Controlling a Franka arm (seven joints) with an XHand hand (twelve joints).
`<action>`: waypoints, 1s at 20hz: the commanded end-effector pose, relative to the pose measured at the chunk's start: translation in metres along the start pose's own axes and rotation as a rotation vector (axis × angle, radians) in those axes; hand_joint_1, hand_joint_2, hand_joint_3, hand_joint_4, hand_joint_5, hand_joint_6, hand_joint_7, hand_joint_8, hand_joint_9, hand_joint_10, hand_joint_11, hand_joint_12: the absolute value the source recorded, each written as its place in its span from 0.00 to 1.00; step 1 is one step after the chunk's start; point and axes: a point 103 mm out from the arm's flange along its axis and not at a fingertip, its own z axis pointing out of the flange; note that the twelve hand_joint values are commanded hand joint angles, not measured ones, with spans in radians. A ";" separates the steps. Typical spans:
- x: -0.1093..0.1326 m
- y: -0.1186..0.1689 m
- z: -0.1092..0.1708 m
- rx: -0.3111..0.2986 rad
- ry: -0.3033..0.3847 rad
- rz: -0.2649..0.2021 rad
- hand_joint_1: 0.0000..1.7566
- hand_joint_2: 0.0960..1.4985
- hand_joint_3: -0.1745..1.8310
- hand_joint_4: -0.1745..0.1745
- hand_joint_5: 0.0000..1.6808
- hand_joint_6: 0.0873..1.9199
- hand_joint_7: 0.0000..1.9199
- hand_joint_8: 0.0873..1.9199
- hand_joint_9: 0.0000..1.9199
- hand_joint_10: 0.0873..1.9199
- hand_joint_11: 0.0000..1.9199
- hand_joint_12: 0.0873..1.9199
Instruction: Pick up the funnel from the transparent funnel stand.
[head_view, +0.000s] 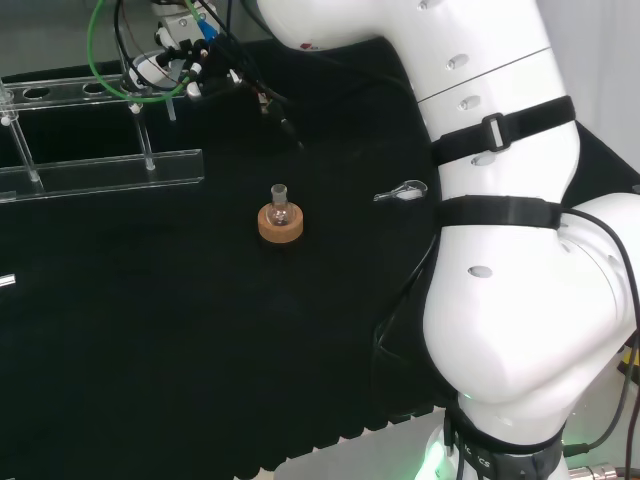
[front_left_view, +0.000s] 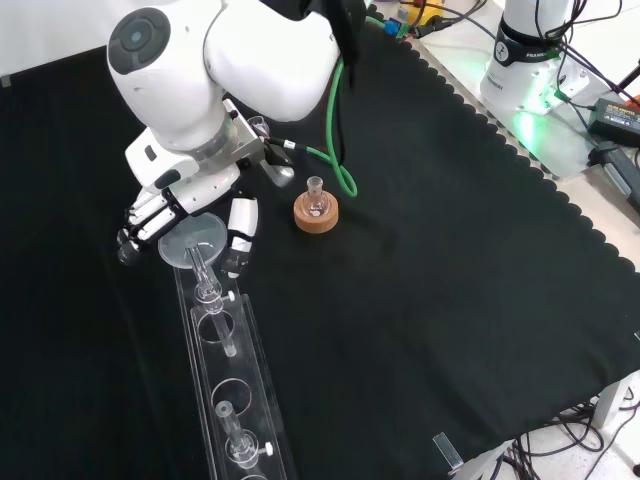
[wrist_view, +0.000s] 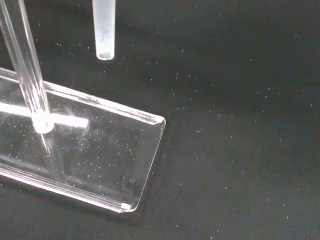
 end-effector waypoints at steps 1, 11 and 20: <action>0.003 0.002 0.001 -0.149 -0.059 -0.030 0.13 0.51 0.10 0.30 0.26 0.00 0.19 0.52 0.40 0.49 0.47 0.63; 0.009 0.004 0.004 -0.385 -0.122 -0.036 0.34 0.54 0.12 0.00 0.35 0.54 0.58 0.63 0.81 0.44 0.85 0.46; 0.013 -0.006 -0.013 -0.629 -0.168 -0.038 0.60 0.49 0.21 0.10 0.77 0.32 0.87 0.48 0.99 0.42 0.99 0.42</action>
